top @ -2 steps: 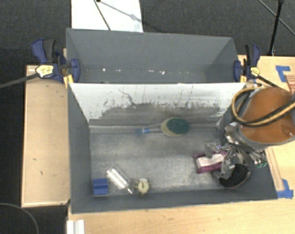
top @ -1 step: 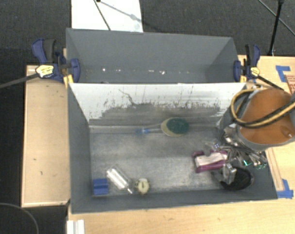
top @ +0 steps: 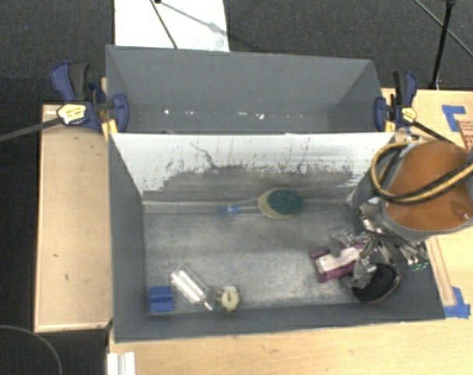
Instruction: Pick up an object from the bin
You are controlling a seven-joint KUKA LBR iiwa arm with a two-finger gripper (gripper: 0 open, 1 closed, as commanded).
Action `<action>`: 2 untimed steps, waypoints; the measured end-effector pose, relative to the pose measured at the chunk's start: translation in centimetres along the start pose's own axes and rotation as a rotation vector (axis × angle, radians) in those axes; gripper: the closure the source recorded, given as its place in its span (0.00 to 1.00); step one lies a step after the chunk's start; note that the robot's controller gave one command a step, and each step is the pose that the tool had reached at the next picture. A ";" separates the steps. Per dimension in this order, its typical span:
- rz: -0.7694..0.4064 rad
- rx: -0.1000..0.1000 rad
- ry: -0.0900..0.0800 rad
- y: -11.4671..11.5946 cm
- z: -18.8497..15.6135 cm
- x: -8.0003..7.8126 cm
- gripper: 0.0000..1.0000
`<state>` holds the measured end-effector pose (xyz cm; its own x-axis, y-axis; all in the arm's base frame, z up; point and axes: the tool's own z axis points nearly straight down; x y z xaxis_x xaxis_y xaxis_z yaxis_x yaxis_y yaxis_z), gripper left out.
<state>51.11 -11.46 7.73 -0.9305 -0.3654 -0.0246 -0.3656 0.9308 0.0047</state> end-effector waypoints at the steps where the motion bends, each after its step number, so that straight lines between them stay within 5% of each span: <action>1: 0.001 -0.003 0.005 0.1 0.3 0.2 0.00; 2: 0.002 0.000 0.002 0.0 0.1 0.1 1.00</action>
Offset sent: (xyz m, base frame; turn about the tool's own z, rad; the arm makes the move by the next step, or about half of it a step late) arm 0.0000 0.0000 0.0000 0.0000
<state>51.03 -11.53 7.67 -0.9313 -0.3636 -0.0224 -0.3637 0.9315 0.0044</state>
